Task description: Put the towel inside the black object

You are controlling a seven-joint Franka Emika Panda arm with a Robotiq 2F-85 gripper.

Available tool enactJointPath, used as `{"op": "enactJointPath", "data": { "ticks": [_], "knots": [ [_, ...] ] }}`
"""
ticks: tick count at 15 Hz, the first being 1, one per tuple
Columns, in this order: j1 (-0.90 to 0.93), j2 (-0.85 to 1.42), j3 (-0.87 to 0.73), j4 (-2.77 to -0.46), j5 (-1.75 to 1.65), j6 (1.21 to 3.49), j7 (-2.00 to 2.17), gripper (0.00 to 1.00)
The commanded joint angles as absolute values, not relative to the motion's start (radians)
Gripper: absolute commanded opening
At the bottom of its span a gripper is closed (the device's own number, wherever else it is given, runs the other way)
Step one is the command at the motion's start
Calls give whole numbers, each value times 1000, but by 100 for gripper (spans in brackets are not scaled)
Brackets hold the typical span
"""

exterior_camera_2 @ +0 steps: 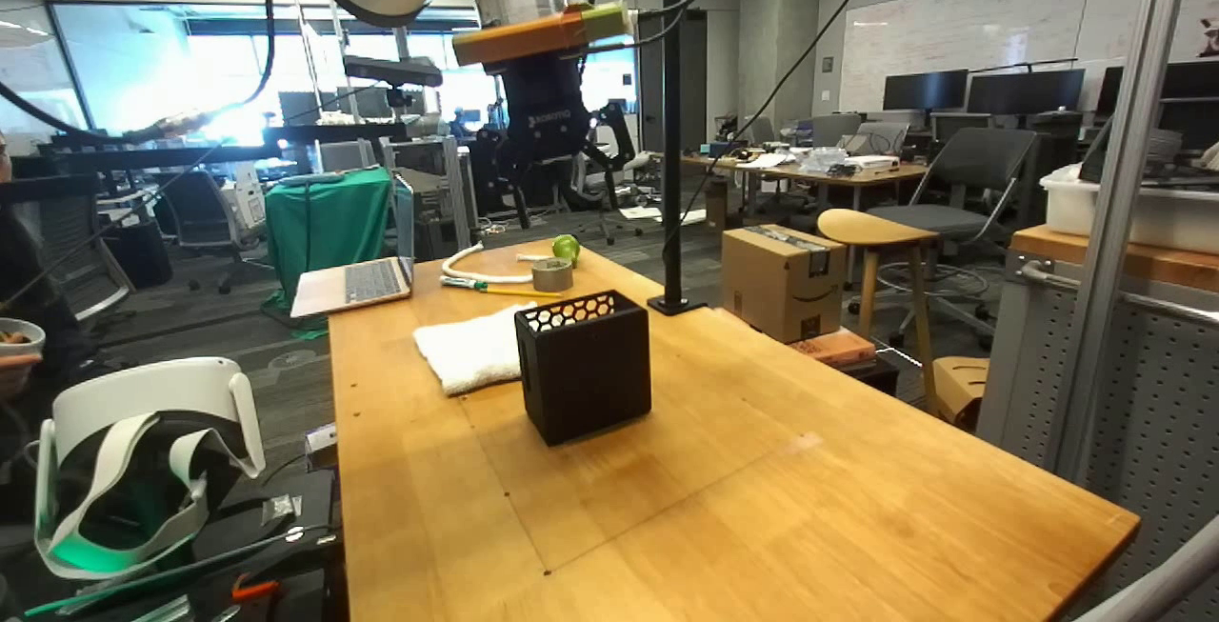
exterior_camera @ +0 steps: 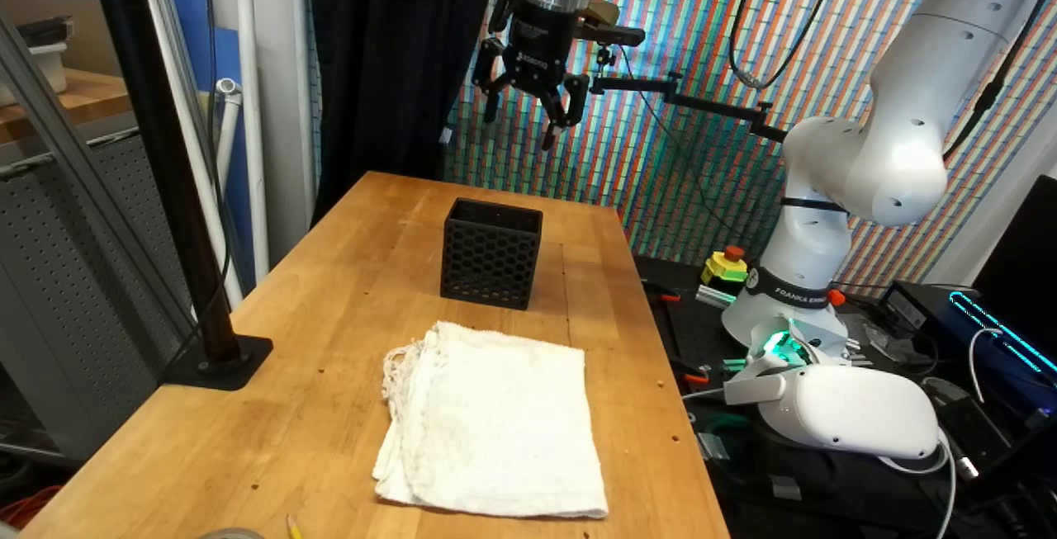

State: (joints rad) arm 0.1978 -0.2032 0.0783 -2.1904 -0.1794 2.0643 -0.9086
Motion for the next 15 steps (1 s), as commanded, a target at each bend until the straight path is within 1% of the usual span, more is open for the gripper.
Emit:
{"op": "enactJointPath", "data": {
  "ticks": [1, 5, 9, 12, 15],
  "knots": [
    [218, -157, 87, -2183, -128, 2161, -1047, 100],
    [237, -33, 123, -2116, -100, 2255, -1203, 100],
    [247, 99, 187, -2045, 12, 2333, -1375, 100],
    [251, 184, 259, -1975, 97, 2318, -1492, 100],
    [263, 228, 314, -1948, 72, 2279, -1523, 100]
  ]
}}
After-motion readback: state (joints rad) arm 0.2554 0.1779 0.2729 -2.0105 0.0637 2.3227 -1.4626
